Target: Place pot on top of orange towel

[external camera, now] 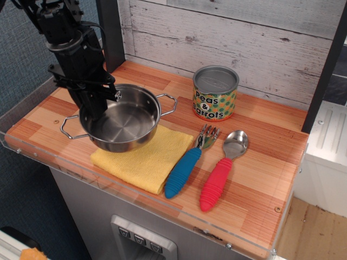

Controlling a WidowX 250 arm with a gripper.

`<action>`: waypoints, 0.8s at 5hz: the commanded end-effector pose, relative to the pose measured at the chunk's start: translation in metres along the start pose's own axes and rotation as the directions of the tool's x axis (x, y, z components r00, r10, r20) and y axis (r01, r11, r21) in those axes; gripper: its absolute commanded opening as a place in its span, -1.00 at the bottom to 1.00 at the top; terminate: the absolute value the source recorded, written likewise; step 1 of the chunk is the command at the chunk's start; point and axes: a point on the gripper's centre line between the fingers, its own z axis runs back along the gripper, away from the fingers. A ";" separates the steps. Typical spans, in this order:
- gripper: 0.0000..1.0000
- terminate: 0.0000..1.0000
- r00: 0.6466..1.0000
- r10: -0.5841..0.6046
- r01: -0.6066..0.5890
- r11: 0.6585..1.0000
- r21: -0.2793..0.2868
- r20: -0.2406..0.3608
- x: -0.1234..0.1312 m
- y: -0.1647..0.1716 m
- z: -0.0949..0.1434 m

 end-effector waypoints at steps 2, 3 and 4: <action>-1.00 -1.00 0.976 -0.216 0.213 0.975 0.065 0.030 0.016 -0.008 -0.004; -1.00 -1.00 0.965 -0.263 0.262 0.964 0.048 0.007 0.019 -0.010 -0.011; -1.00 -1.00 0.962 -0.272 0.272 0.962 0.039 0.006 0.018 -0.012 -0.015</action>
